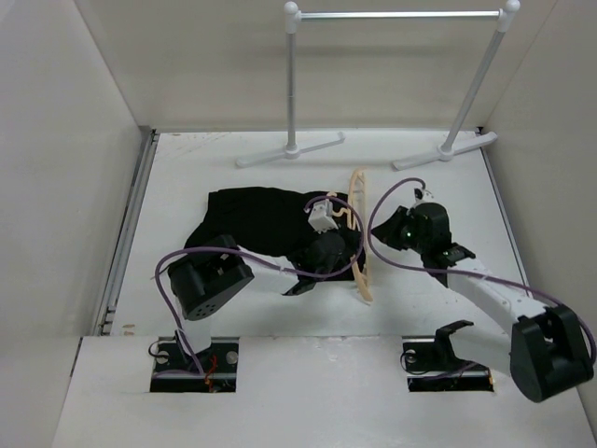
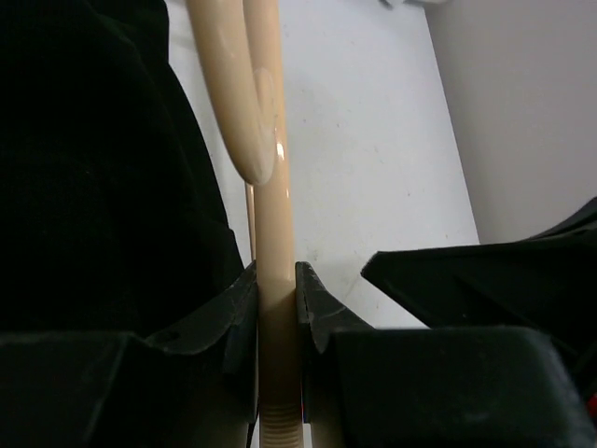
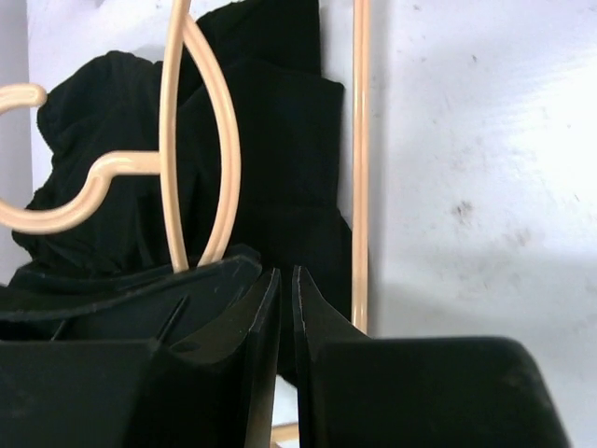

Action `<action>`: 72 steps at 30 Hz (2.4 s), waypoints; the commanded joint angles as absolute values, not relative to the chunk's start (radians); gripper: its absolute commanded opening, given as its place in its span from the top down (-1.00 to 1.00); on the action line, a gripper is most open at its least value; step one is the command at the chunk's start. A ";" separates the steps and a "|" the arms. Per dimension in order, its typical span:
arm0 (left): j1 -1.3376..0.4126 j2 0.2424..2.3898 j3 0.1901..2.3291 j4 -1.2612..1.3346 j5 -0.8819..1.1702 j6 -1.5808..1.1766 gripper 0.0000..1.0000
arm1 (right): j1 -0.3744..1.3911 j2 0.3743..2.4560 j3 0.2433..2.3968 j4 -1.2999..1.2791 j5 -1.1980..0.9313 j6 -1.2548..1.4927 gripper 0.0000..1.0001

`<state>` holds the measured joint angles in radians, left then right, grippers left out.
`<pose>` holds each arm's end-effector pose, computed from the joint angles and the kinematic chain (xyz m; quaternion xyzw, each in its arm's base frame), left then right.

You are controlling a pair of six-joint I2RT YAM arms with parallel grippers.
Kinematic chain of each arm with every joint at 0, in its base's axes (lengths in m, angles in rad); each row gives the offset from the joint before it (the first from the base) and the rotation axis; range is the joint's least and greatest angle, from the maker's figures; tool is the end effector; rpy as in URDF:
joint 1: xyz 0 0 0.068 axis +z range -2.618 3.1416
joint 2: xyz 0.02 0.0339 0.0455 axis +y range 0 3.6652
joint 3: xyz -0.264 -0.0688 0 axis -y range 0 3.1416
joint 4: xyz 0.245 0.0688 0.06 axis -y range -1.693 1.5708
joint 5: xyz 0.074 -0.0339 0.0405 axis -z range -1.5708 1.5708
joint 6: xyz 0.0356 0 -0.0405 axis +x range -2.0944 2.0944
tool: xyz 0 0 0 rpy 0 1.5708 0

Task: Place the trousers on the hanger
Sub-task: Place trousers on hanger

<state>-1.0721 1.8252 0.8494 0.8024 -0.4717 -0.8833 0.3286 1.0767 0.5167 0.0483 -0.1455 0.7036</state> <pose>0.1948 -0.3239 0.1815 -0.0795 0.7553 -0.4186 0.4979 0.2155 0.0789 0.2131 0.1244 0.8525 0.3032 0.4072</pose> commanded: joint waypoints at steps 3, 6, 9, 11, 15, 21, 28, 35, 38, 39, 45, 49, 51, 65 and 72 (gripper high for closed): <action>-1.059 1.833 0.821 1.011 -0.522 -0.977 0.95 | 0.318 1.215 0.627 0.210 -0.222 0.661 0.65; -1.052 1.844 0.808 1.034 -0.517 -1.003 0.94 | 0.320 1.311 0.673 0.230 -0.222 0.653 0.51; -1.045 1.853 0.796 1.045 -0.506 -1.022 0.94 | 0.320 1.400 0.709 0.255 -0.225 0.649 0.23; -1.039 1.855 0.785 1.045 -0.511 -1.031 0.94 | 0.320 1.462 0.736 0.268 -0.232 0.646 0.15; -1.019 1.858 0.765 1.055 -0.503 -1.054 0.94 | 0.321 1.564 0.793 0.276 -0.258 0.638 0.05; -1.001 1.873 0.746 1.069 -0.485 -1.088 0.94 | 0.344 1.650 0.827 0.282 -0.255 0.640 -0.04; -0.987 1.905 0.726 1.111 -0.462 -1.126 0.94 | 0.364 1.726 0.859 0.273 -0.252 0.643 0.02; -0.979 1.899 0.710 1.111 -0.457 -1.127 0.94 | 0.380 1.755 0.861 0.270 -0.256 0.657 -0.06; -0.979 1.896 0.700 1.111 -0.451 -1.126 0.94 | 0.383 1.737 0.859 0.276 -0.261 0.669 0.67; -0.979 1.893 0.695 1.111 -0.451 -1.126 0.94 | 0.381 1.724 0.858 0.281 -0.259 0.678 0.77; -0.966 1.842 0.635 1.098 -0.445 -1.120 0.94 | 0.341 1.542 0.835 0.319 -0.230 0.764 0.95; -0.956 1.813 0.609 1.095 -0.433 -1.117 0.94 | 0.298 1.427 0.815 0.321 -0.221 0.802 0.97; -0.953 1.795 0.601 1.086 -0.428 -1.115 0.94 | 0.283 1.396 0.808 0.308 -0.213 0.804 0.98; -0.849 1.623 0.515 0.902 -0.393 -0.941 0.94 | 0.131 1.500 0.925 0.098 -0.078 0.707 0.95; -0.809 1.477 0.503 0.807 -0.393 -0.796 0.94 | 0.108 1.500 0.893 0.100 -0.064 0.693 0.93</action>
